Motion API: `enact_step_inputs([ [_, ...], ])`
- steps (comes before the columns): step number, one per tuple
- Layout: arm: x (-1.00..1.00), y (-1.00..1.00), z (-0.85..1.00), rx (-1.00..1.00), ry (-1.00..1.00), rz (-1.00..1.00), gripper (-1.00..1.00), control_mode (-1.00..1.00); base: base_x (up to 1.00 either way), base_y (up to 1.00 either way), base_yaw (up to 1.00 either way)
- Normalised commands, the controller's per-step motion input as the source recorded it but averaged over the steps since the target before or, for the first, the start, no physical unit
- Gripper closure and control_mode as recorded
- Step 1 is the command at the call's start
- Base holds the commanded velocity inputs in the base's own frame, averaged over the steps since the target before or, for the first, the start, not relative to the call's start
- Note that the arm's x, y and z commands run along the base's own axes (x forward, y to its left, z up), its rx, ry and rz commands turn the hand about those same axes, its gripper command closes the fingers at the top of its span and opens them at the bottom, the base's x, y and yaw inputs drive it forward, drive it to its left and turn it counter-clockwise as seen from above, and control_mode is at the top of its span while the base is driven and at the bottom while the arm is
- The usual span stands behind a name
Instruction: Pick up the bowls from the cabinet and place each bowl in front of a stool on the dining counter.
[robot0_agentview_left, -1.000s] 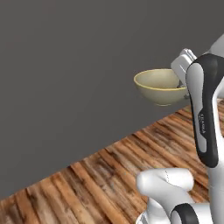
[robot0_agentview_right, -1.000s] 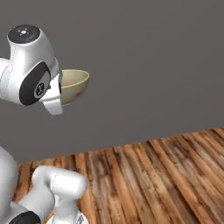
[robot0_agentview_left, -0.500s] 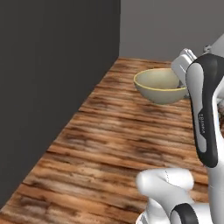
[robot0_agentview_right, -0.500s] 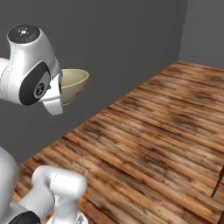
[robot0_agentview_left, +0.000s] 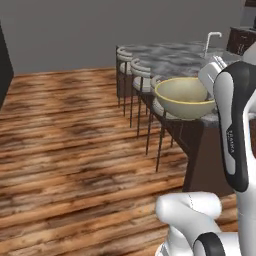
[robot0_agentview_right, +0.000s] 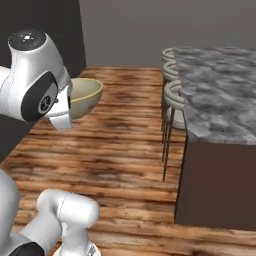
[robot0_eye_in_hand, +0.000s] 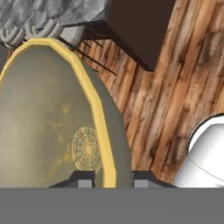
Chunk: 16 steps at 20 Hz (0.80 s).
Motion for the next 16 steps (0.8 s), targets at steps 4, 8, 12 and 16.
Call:
enact_step_inputs([
  [4, 0.00, 0.00, 0.00, 0.00, 0.00, 0.00, 1.00, 1.00, 0.44, 0.50, -0.66],
  [8, 0.00, 0.00, 0.00, 0.00, 0.00, 0.00, 1.00, 1.00, 0.61, 0.77, -0.68],
  [12, 0.00, 0.00, 0.00, 0.00, 0.00, 0.00, 1.00, 1.00, 0.94, 0.89, -0.61],
  [16, 0.00, 0.00, 0.00, 0.00, 0.00, 0.00, 1.00, 1.00, 0.73, 0.90, -0.62],
])
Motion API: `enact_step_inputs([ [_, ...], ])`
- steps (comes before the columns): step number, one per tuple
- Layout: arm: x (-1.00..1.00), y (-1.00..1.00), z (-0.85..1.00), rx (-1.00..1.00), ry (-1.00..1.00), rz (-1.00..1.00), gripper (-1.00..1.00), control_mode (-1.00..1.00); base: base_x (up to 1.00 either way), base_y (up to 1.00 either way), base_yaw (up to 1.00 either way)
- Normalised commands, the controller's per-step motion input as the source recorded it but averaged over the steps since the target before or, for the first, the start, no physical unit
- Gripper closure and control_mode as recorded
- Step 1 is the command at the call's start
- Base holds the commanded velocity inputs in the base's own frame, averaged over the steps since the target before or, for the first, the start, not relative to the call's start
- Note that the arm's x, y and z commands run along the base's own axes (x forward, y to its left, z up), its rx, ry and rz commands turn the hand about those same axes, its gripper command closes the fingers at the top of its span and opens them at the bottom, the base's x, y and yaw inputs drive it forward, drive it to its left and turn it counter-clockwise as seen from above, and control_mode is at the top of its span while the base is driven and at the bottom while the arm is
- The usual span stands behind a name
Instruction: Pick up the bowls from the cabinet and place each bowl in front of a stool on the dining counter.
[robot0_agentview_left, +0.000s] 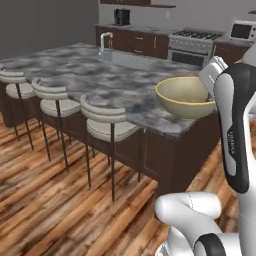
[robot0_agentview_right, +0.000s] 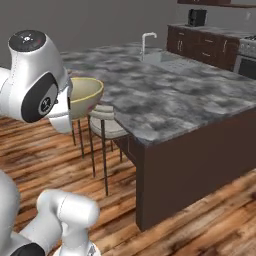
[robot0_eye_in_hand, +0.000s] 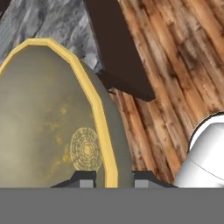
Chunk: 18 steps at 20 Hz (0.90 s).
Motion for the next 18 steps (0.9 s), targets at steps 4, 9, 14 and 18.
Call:
enact_step_inputs([
  [4, 0.00, 0.00, 0.00, 0.00, 0.00, 0.00, 1.00, 1.00, 0.49, 0.74, -0.73],
  [9, 0.00, 0.00, 0.00, 0.00, 0.00, 0.00, 1.00, 1.00, 0.19, 0.82, -0.71],
  [14, 0.00, 0.00, 0.00, 0.00, 0.00, 0.00, 1.00, 1.00, -0.12, 1.00, -0.55],
  [18, 0.00, 0.00, 0.00, 0.00, 0.00, 0.00, 1.00, 1.00, -0.13, 1.00, -0.44],
])
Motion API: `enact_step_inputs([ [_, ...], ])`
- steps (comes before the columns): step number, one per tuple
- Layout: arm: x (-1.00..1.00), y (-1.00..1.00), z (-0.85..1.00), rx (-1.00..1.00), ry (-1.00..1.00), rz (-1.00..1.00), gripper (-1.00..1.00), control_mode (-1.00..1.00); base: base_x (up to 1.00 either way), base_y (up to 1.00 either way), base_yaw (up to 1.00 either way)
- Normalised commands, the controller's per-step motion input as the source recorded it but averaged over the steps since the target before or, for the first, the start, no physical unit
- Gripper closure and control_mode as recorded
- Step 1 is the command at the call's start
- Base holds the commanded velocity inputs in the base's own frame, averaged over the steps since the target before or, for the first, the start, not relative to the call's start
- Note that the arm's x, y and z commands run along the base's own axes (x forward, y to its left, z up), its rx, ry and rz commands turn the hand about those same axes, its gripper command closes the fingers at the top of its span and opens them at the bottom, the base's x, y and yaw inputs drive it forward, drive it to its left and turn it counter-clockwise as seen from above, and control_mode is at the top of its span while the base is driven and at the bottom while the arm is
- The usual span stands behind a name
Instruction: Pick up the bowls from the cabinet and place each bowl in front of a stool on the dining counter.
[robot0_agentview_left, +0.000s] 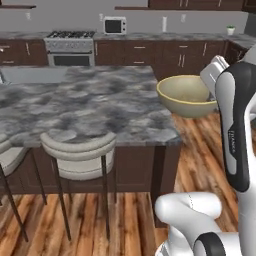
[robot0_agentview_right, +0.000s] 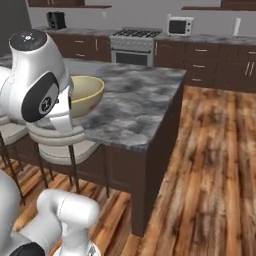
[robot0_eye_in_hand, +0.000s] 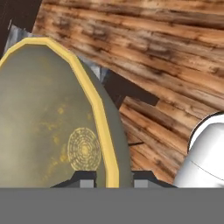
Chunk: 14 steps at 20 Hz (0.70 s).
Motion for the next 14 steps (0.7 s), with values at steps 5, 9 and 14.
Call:
enact_step_inputs([
  [5, 0.00, 0.00, 0.00, 0.00, 0.00, 0.00, 1.00, 1.00, 0.05, 1.00, -0.47],
  [9, 0.00, 0.00, 0.00, 0.00, 0.00, 0.00, 1.00, 1.00, 0.22, 1.00, -0.31],
  [14, 0.00, 0.00, 0.00, 0.00, 0.00, 0.00, 1.00, 1.00, 0.33, 0.78, -0.13],
])
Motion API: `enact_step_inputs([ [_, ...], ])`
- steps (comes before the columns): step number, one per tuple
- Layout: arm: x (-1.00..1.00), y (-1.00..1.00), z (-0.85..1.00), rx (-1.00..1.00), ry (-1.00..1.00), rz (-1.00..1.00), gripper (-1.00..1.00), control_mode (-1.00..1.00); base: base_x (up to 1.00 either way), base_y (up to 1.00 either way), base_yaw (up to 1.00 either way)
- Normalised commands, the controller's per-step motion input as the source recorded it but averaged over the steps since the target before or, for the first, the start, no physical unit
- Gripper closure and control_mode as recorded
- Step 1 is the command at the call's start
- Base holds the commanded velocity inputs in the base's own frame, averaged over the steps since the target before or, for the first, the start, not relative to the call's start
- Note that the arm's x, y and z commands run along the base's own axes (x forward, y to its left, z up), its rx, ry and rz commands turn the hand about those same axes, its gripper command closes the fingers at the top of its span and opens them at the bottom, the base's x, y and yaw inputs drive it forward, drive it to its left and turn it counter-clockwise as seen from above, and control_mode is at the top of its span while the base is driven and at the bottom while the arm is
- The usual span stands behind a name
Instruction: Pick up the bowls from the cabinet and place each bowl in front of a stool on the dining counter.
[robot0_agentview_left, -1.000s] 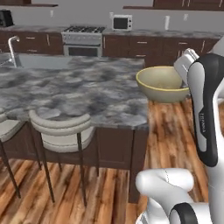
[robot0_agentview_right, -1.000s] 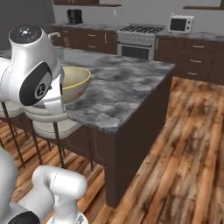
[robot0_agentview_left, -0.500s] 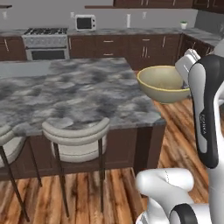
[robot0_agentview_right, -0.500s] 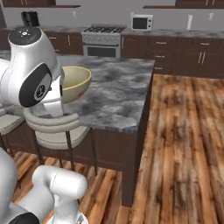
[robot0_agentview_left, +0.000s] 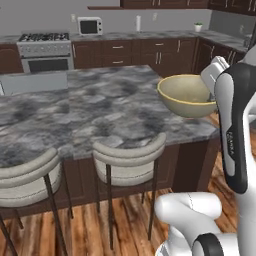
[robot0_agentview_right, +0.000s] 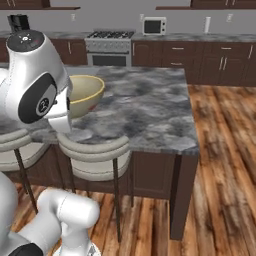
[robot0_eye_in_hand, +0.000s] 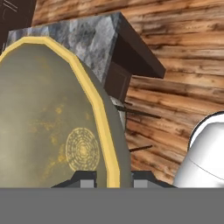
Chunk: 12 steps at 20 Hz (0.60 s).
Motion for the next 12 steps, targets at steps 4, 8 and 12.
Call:
enact_step_inputs([
  [4, 0.00, 0.00, 0.00, 0.00, 0.00, 0.00, 1.00, 1.00, 0.61, 0.00, 0.00],
  [8, 0.00, 0.00, 0.00, 0.00, 0.00, 0.00, 1.00, 1.00, 0.76, 0.07, -0.03],
  [12, 0.50, 0.12, -0.17, 0.00, 0.00, 0.00, 1.00, -1.00, 0.42, 0.06, -0.01],
])
